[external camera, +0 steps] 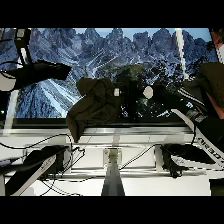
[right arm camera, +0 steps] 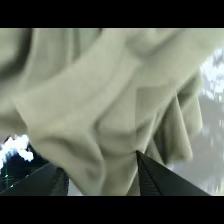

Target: Fold the clothes and pants, and hang the long-sleeved shirts on hangers.

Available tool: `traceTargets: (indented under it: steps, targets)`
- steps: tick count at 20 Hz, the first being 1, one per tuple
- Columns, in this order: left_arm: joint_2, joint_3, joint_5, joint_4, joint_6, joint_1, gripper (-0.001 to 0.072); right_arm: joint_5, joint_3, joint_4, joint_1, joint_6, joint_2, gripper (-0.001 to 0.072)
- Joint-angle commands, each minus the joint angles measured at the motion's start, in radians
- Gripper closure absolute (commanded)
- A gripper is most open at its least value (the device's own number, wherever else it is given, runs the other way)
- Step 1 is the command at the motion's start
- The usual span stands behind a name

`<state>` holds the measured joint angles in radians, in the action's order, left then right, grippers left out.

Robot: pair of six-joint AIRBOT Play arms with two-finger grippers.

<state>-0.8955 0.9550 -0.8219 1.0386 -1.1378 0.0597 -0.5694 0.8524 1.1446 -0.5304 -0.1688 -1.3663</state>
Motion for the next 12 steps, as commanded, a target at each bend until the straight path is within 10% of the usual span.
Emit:
traceTargets:
  steps: [1, 7, 9, 12]
  targets:
    - [-0.001, 0.0, 0.0, 0.0, 0.0, 0.0, 0.0014, 0.041, 0.014, -0.018, -0.067, -0.001, -0.001, 0.0267]
    - [-0.001, 0.0, 0.002, 0.007, 0.0, -0.001, 0.0015, 0.067, 0.071, -0.015, -0.106, -0.002, 0.044, 0.0665]
    - [-0.001, 0.0, 0.014, 0.017, 0.0, -0.001, 0.0029, 0.127, 0.09, -0.011, -0.099, -0.014, 0.091, 0.07]
    - [-0.001, 0.0, 0.018, 0.062, 0.0, -0.001, 0.0338, 0.378, 0.098, -0.005, -0.042, -0.247, 0.178, 0.07]
